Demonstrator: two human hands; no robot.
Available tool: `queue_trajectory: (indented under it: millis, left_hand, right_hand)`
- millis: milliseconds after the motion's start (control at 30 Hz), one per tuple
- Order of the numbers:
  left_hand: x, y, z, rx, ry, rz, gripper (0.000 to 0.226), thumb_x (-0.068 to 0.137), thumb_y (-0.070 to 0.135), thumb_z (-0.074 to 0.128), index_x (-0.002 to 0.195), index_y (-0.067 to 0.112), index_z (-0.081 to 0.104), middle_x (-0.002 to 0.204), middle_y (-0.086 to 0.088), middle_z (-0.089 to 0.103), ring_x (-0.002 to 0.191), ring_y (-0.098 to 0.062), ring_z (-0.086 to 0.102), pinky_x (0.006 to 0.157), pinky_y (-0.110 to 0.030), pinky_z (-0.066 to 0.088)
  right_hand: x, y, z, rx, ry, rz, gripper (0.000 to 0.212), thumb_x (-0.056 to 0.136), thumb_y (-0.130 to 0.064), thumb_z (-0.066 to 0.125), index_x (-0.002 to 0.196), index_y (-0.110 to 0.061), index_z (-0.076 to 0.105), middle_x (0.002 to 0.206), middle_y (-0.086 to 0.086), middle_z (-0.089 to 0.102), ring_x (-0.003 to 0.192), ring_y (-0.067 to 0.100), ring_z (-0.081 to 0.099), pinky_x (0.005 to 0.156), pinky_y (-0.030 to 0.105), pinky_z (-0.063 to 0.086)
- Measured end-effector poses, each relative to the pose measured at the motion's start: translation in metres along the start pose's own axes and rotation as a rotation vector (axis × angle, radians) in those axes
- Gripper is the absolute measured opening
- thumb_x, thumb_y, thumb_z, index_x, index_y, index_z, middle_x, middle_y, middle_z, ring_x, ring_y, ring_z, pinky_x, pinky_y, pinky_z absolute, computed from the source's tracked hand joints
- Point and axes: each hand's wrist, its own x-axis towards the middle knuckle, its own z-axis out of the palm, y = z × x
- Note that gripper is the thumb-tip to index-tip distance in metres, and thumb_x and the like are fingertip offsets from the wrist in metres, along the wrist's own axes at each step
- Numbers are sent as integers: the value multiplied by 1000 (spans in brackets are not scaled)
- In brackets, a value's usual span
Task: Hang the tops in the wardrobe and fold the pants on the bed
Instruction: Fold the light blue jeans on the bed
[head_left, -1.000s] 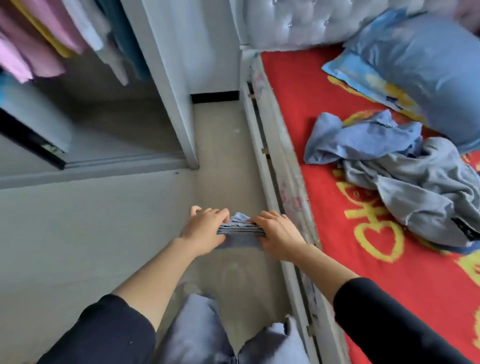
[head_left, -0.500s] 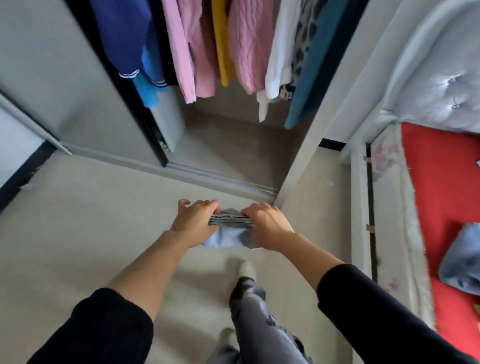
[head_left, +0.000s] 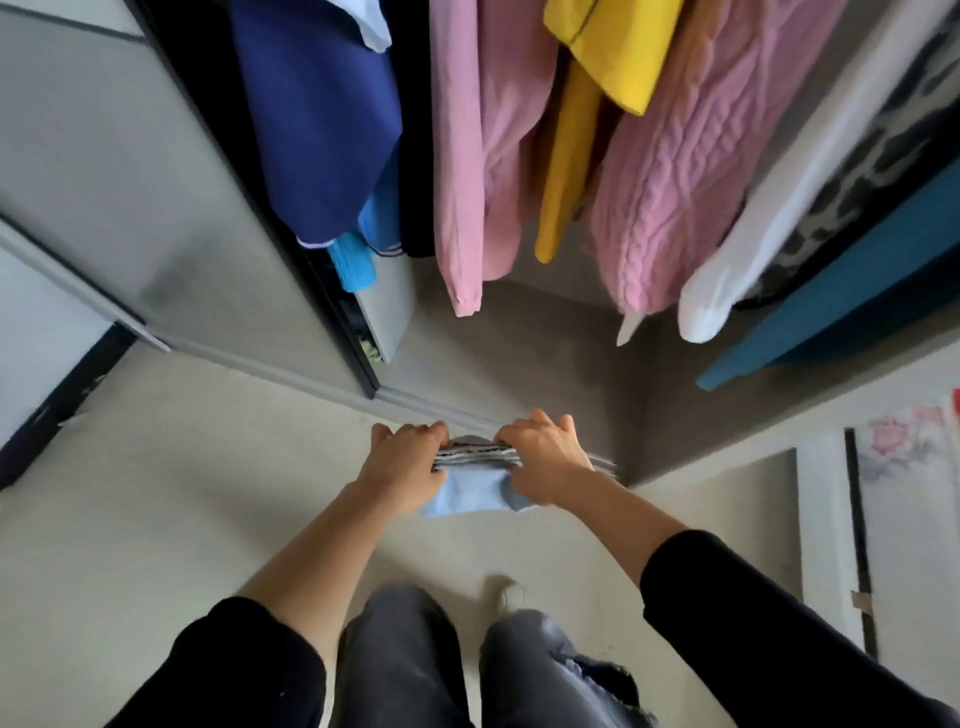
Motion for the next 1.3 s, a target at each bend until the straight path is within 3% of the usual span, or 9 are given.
queue_trajectory:
  millis: [233,500,700,933,1000,1133,1233,1300]
  left_hand:
    - [114,-97,23,122,23,130,28,75,21,52,103,22,49,98,2,68,100,-21,61,90,-36,32]
    - [269,-179,145,161,175,195,30,68,18,54,98,22,51,90,3,65,91,-22,60,81,-35,29]
    - [388,-214,213,111,412,273,30,72,24,58,101,21,52,99,0,65,98,-25,59,83,-36,32]
    - [481,-240,264,106,941,417,28,60,8,63,88,14,59,82,-5,62,85,-29,58,77,-38,24]
    - [491,-251,304,125,903,400,30,60,9,66,89,16,60,85,-3,61,89,-28,58,76,-38,23]
    - [489,-266,398,184,543,333,26,73,8,62,96,20,60,97,2,61,103,-24,56,83,-40,25]
    - [493,-270,418,187,509,353,21,69,6,70,85,18,66,88,3,64,94,-23,61,82,-41,31]
    - [507,-272,409,194,539,361,15,71,10,73,83,17,69,86,3,66,96,-23,60,81,-40,27]
  right_hand:
    - [131,-25,37,32,25,147,40,72,-13,59,110,-26,61,112,-9,62,115,16,40,81,33,22]
    - [297,7,156,9,124,224,33,65,-15,59,97,-23,62,103,-8,64,109,18,41,72,34,15]
    - [405,59,217,-102,381,193,19,67,-18,59,86,-21,58,94,-4,64,109,22,43,71,34,14]
    - [482,99,270,-309,794,132,27,68,-11,63,95,-10,61,98,9,65,99,33,52,72,36,33]
    - [496,103,311,-305,736,167,33,75,-13,65,107,-11,59,108,8,61,105,32,51,74,38,39]
    - [508,104,407,-239,402,247,43,84,-6,56,125,-14,48,130,8,44,113,32,50,75,38,45]
    - [515,113,434,-160,355,264,38,88,-4,51,122,-18,46,113,7,58,94,31,63,61,36,40]
    - [526,121,428,-144,382,282,35,88,-4,51,120,-18,48,101,7,64,86,32,65,58,33,38]
